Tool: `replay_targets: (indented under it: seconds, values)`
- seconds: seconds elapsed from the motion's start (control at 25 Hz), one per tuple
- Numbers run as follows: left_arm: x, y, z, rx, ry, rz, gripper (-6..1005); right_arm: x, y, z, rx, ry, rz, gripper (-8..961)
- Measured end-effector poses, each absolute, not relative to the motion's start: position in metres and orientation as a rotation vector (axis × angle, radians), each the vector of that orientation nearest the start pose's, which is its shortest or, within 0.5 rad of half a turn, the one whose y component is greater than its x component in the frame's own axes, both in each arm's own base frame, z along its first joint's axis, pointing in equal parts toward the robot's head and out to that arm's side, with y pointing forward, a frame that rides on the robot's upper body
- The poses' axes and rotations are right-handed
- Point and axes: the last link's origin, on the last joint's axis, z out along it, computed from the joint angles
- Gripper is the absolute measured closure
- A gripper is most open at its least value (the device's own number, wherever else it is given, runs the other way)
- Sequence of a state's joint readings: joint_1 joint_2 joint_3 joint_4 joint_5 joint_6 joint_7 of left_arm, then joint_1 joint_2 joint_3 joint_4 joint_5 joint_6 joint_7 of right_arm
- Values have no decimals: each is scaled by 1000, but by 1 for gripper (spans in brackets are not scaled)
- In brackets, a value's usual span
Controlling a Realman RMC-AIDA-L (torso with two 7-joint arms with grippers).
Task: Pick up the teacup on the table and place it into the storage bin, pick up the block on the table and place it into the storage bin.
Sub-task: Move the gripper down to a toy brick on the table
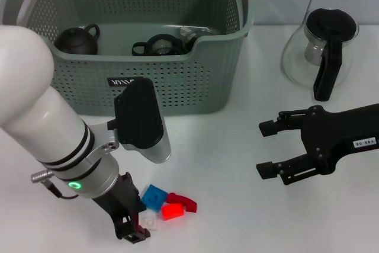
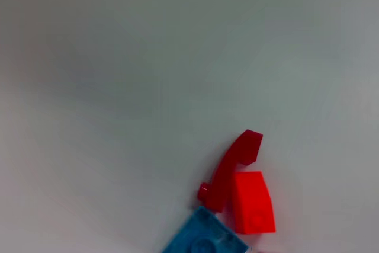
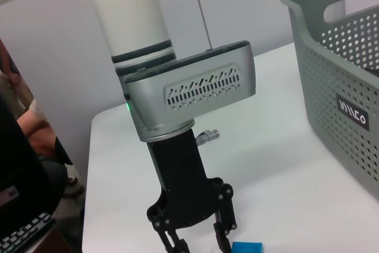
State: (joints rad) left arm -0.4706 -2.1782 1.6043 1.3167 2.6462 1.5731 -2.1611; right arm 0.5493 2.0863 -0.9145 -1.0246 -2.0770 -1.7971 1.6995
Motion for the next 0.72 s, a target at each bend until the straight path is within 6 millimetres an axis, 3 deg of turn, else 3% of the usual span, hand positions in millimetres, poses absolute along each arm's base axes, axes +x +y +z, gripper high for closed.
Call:
replay_targets:
  seconds: [0.72]
  values:
    - [-206, 293, -69, -2974, -334, 777, 561, 204, 322, 18, -3066, 513, 439, 6]
